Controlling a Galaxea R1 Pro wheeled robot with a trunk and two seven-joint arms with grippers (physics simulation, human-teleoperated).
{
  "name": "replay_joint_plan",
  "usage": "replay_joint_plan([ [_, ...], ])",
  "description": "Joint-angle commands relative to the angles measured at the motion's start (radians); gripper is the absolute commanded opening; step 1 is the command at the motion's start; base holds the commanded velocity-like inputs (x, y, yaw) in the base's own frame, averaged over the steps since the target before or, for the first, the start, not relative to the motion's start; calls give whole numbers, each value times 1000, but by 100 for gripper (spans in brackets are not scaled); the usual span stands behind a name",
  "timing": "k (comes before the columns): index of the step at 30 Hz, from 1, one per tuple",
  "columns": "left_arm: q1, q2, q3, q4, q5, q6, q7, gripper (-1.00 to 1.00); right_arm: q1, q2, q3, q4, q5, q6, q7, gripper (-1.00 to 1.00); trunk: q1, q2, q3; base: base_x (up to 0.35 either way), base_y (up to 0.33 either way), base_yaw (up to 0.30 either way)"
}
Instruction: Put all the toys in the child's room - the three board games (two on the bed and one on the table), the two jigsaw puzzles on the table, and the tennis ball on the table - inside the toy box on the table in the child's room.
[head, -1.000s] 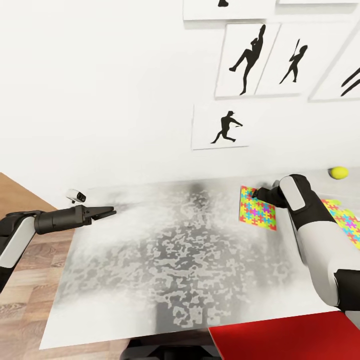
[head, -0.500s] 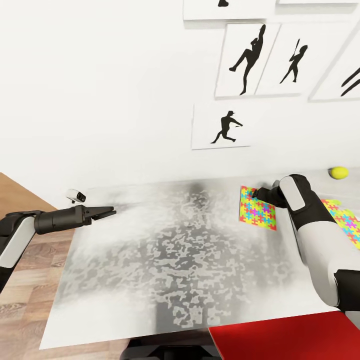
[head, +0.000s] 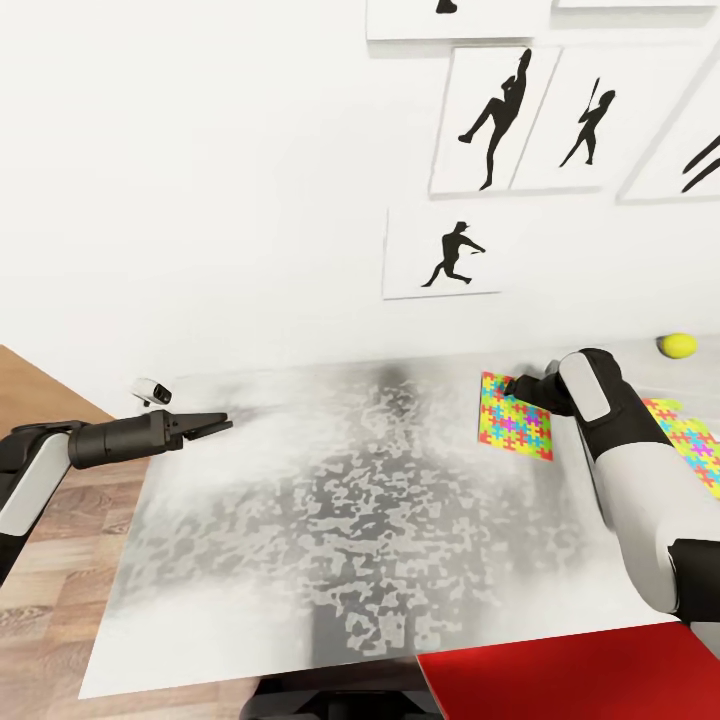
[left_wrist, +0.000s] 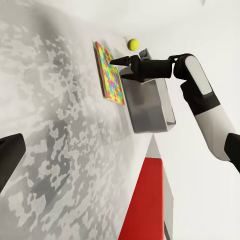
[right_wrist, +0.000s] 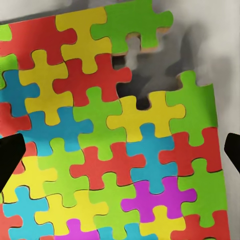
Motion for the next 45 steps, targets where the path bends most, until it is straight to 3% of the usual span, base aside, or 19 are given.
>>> replay_joint_plan([
  [1, -1, 1, -2, 1, 2, 4, -2, 100, 0, 0, -1, 16, -33, -5, -7, 100, 1, -1, -2, 0, 0, 0],
  [38, -1, -1, -3, 1, 0, 1, -1, 100, 0, 0, -1, 16, -35, -4, -4, 100, 1, -1, 6, 0, 0, -9],
  [45, -1, -1, -3, 1, 0, 1, -1, 100, -1, -1, -1, 16, -31, -4, 77, 100, 1, -1, 6, 0, 0, 0],
])
